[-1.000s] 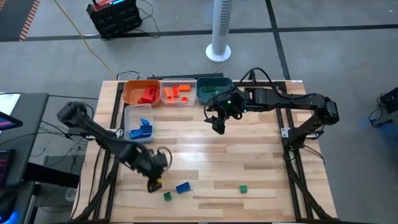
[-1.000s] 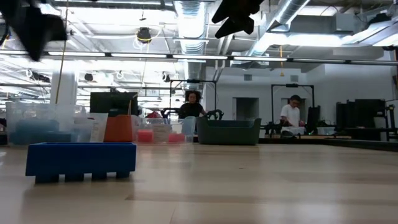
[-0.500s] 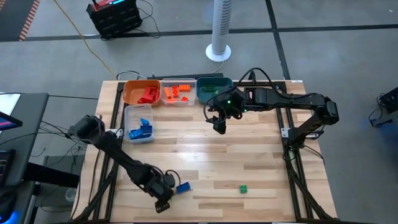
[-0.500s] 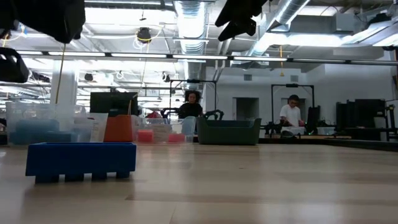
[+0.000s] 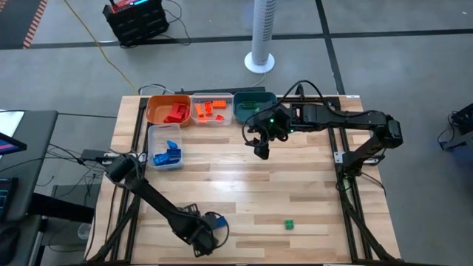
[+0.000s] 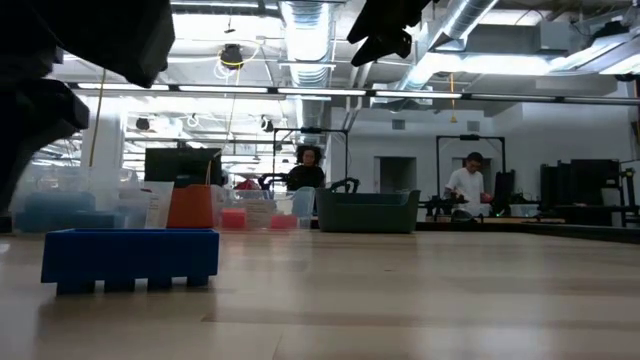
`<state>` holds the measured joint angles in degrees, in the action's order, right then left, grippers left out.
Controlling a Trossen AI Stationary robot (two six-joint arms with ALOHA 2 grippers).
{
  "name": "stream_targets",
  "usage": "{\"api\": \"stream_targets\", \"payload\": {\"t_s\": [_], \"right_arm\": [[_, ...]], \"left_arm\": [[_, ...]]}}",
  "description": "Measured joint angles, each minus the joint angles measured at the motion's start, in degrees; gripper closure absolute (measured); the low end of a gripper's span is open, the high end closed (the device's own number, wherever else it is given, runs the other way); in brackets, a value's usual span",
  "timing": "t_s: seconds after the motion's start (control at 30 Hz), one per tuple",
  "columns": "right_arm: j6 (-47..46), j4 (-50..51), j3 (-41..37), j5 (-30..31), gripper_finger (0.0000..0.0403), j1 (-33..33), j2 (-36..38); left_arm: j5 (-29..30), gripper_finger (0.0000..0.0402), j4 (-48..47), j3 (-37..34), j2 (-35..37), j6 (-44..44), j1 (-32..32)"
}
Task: Sort blocks
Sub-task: Put the green game piece into the blue bin
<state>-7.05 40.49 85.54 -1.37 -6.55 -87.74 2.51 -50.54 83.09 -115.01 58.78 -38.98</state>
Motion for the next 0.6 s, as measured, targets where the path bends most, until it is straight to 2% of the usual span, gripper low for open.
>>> {"api": "stream_targets", "payload": {"t_s": [0.1, 0.2, 0.47, 0.6], "right_arm": [[0.00, 0.12, 0.00, -0.02, 0.0149, 0.00, 0.00], [0.00, 0.28, 0.00, -0.04, 0.0149, 0.00, 0.00], [0.00, 0.63, 0.00, -0.24, 0.0149, 0.00, 0.00], [0.00, 1.48, -0.04, -0.43, 0.0149, 0.00, 0.00]], "left_arm": [[0.49, 0.0116, 0.35, 0.07, -0.16, -0.24, 0.00], [0.49, 0.0140, 0.82, 0.07, -0.16, -0.50, 0.00], [0.61, 0.0269, 3.39, -0.92, -0.36, -0.71, 0.01], [0.61, 0.0274, 2.46, -0.92, -0.34, -1.07, 0.11]]}}
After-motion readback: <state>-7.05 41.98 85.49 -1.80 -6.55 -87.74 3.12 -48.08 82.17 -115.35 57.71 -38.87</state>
